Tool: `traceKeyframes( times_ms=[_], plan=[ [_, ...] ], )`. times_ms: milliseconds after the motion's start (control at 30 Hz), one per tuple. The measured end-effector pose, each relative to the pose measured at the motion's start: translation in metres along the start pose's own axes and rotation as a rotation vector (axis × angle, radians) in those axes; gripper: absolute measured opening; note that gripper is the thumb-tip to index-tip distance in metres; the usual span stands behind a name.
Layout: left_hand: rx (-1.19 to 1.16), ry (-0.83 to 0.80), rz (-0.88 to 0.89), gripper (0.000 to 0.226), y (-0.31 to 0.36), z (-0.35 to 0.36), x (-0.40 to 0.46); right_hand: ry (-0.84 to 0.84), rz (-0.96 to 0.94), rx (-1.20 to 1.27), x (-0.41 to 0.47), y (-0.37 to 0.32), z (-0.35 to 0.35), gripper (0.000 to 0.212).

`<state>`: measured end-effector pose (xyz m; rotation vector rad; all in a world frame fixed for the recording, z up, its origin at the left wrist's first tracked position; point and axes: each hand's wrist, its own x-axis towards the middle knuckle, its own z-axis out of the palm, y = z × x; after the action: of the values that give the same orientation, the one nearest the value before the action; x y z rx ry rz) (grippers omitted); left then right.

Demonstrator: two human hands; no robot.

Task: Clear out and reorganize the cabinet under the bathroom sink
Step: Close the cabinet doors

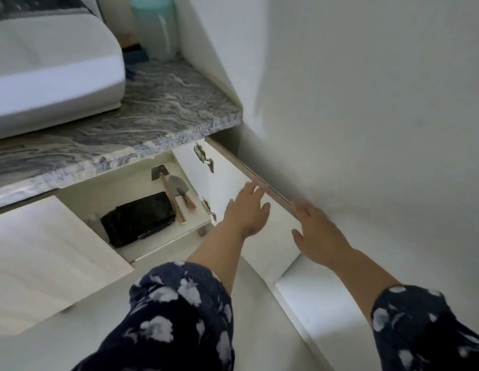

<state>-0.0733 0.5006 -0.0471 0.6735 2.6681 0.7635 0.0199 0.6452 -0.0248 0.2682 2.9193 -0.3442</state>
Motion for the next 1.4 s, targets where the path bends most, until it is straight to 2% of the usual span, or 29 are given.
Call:
traceKeyframes(
  times_ms=[133, 333, 433, 500, 667, 867, 1000, 1067, 1200, 1300, 1400],
  plan=[
    [0.085, 0.0, -0.066, 0.056, 0.014, 0.026, 0.028, -0.073, 0.017, 0.046, 0.003, 0.022, 0.012, 0.065],
    [0.204, 0.159, -0.062, 0.053, 0.003, 0.042, 0.028, 0.011, -0.094, 0.06, 0.002, 0.03, 0.014, 0.055],
    [0.225, 0.194, -0.067, 0.051, -0.006, 0.041, 0.015, 0.008, -0.142, 0.239, 0.001, 0.029, 0.01, 0.036],
    [0.202, 0.202, -0.077, 0.051, -0.014, 0.038, 0.007, -0.02, -0.162, 0.397, 0.002, 0.027, 0.012, 0.032],
    [0.178, 0.166, -0.07, 0.049, -0.034, 0.022, -0.011, -0.22, -0.189, 0.509, 0.007, 0.009, 0.023, 0.055],
    [0.248, 0.02, -0.154, 0.061, -0.066, -0.01, -0.038, -0.382, -0.282, 0.188, 0.004, -0.04, 0.047, 0.067],
    [0.266, -0.059, -0.204, 0.055, -0.102, -0.042, -0.063, -0.345, -0.344, 0.109, 0.001, -0.094, 0.067, 0.063],
    [0.233, -0.088, -0.235, 0.051, -0.124, -0.059, -0.077, -0.263, -0.412, 0.005, 0.006, -0.125, 0.074, 0.06],
    [0.104, 0.004, -0.305, 0.047, -0.173, -0.085, -0.111, -0.075, -0.599, -0.214, 0.027, -0.191, 0.082, 0.063],
    [0.083, 0.074, -0.38, 0.05, -0.196, -0.094, -0.141, -0.088, -0.619, -0.276, 0.046, -0.229, 0.085, 0.062],
    [0.215, 0.166, -0.408, 0.055, -0.208, -0.091, -0.168, -0.083, -0.614, -0.347, 0.065, -0.25, 0.087, 0.064]
  ],
)
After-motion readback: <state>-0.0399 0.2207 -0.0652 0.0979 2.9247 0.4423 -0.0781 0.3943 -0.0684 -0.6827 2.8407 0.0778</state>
